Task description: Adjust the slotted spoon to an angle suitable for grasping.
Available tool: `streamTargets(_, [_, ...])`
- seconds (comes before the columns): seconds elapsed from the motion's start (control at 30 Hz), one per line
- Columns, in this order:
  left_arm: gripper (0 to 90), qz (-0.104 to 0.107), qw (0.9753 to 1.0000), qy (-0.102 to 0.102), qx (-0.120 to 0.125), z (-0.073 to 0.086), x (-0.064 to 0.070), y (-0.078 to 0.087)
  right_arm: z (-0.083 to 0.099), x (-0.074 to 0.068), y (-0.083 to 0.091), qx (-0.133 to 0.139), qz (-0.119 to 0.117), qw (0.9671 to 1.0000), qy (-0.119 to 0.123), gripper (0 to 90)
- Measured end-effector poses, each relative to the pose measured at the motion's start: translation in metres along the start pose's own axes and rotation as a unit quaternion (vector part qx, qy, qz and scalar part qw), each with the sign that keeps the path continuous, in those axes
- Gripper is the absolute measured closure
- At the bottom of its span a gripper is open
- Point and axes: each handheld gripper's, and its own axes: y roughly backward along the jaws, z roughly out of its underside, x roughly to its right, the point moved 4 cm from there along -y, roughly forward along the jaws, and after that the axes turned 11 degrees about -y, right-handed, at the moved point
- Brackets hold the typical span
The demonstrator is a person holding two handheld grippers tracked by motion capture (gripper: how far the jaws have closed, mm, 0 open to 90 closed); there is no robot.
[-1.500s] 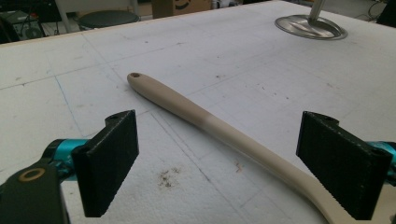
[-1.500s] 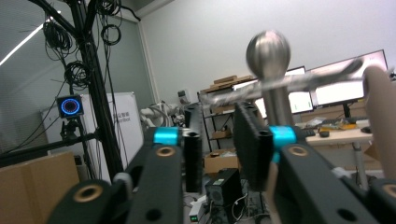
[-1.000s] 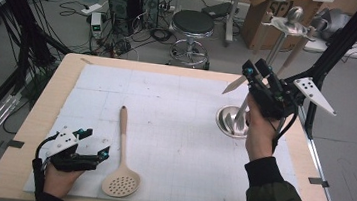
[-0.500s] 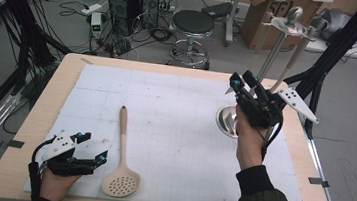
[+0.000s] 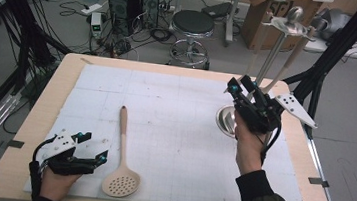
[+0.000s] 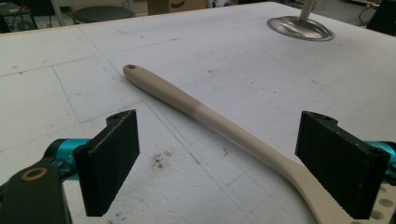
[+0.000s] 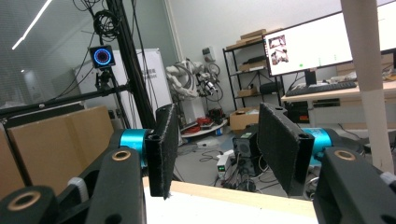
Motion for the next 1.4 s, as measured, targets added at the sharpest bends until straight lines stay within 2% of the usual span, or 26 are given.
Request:
streamTargets(0.33, [14.3,0.007,0.9999,-0.004,-0.012,0.002,0.002,-0.004,0.002,0.007,0.010,-0.002,0.005,1.0000,0.002,48.0])
streamTargets(0.5, [16.1,0.010,0.9998,0.001,-0.018,0.002,0.003,-0.006,0.000,0.011,0.015,0.000,0.009,1.0000,0.003,48.0])
streamTargets(0.57, [25.2,0.006,0.9998,0.002,-0.018,0.002,0.003,-0.006,-0.001,0.012,0.016,0.002,0.010,0.9999,0.002,47.9])
streamTargets(0.6, [32.5,0.007,0.9998,0.006,-0.019,0.002,0.002,-0.006,-0.001,0.012,0.017,0.002,0.011,0.9999,0.002,48.0])
streamTargets(0.73, [58.0,0.043,0.9987,0.019,-0.017,0.005,0.003,-0.008,0.000,0.015,0.020,0.000,0.013,0.9999,0.004,47.9])
streamTargets(0.77, [63.0,0.046,0.9985,0.019,-0.020,0.005,0.004,-0.009,0.000,0.016,0.021,0.001,0.014,0.9999,0.003,48.0])
streamTargets(0.83, [73.9,0.063,0.9973,0.024,-0.029,0.007,0.004,-0.012,0.001,0.018,0.022,0.001,0.016,0.9999,0.003,48.0])
streamTargets(0.9, [81.0,0.078,0.9959,0.028,-0.036,0.009,0.005,-0.014,0.002,0.021,0.023,0.001,0.017,0.9999,-0.001,47.9])
streamTargets(0.97, [85.3,0.085,0.9945,0.031,-0.054,0.011,0.006,-0.017,0.004,0.023,0.023,0.000,0.019,0.9998,-0.002,47.9])
streamTargets(1.03, [87.7,0.100,0.9921,0.031,-0.068,0.013,0.008,-0.019,0.005,0.025,0.023,-0.001,0.018,0.9998,-0.002,47.8])
streamTargets(1.1, [89.6,0.107,0.9909,0.024,-0.077,0.014,0.011,-0.021,0.006,0.027,0.024,-0.002,0.017,0.9998,-0.006,47.3])
streamTargets(1.13, [89.7,0.114,0.9894,0.023,-0.087,0.014,0.012,-0.022,0.007,0.028,0.025,-0.001,0.018,0.9998,-0.006,47.1])
streamTargets(1.23, [89.7,0.117,0.9871,0.018,-0.107,0.015,0.014,-0.026,0.009,0.032,0.028,-0.001,0.019,0.9998,-0.010,46.4])
streamTargets(1.4, [89.8,0.134,0.9793,0.021,-0.150,0.015,0.017,-0.037,0.006,0.037,0.036,0.004,0.024,0.9997,-0.006,46.4])
